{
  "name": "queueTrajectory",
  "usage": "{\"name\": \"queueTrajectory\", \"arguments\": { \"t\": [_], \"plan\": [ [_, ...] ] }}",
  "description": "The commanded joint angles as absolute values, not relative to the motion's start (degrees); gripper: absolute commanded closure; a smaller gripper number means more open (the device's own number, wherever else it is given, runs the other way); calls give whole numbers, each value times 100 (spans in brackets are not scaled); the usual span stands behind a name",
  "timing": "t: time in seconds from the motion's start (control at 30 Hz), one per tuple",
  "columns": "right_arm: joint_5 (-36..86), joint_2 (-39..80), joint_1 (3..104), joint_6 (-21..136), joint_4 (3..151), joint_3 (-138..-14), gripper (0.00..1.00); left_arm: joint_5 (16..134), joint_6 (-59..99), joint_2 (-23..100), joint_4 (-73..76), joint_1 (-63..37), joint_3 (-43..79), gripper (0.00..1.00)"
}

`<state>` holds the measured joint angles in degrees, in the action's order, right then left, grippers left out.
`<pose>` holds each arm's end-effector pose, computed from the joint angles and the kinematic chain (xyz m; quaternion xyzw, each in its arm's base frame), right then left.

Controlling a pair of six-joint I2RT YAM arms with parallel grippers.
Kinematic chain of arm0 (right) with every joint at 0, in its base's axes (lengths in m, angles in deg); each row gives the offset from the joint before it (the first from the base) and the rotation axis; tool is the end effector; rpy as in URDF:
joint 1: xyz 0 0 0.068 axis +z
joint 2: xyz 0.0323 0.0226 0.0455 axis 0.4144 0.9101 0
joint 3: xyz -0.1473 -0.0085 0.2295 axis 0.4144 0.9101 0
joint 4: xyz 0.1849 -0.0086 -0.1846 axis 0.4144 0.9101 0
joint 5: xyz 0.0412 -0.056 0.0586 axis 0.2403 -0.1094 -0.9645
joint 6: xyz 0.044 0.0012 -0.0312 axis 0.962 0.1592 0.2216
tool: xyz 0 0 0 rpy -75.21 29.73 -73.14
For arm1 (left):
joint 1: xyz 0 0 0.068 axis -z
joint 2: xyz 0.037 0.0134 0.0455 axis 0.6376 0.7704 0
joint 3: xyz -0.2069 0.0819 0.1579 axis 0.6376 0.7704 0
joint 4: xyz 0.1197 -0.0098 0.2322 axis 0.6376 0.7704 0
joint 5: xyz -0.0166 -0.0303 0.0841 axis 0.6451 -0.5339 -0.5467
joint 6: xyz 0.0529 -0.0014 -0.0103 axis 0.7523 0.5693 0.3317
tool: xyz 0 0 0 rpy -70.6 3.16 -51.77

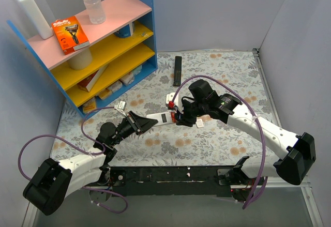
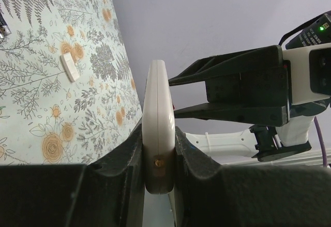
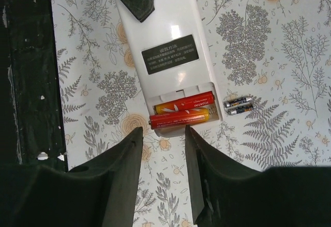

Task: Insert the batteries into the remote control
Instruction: Load the battery into the remote control.

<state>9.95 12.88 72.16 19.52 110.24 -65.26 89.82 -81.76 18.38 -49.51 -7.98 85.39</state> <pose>0.1740 0.2118 0.3175 -0.6332 0.6406 0.2362 0.3646 0.1438 -0.1052 0.1840 -0.3356 0.6055 -0.7175 0.0779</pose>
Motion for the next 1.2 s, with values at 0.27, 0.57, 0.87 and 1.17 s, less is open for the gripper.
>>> {"name": "queueTrajectory", "arguments": {
  "t": [0.27, 0.57, 0.87, 1.17],
  "plan": [
    [726, 1187, 7212, 2345, 10812, -6768, 50, 8943, -8193, 1662, -5037, -789, 8393, 100],
    [1139, 1205, 7221, 2574, 10619, -6663, 55, 8934, -8193, 1618, -5019, -789, 8410, 100],
    [1333, 1240, 7212, 2609, 10531, -6601, 67, 8978, -8176, 1627, -5072, -789, 8384, 100],
    [1631, 1319, 7212, 2591, 10259, -6495, 78, 9145, -8123, 1671, -5265, -789, 8340, 100]
  ]
}}
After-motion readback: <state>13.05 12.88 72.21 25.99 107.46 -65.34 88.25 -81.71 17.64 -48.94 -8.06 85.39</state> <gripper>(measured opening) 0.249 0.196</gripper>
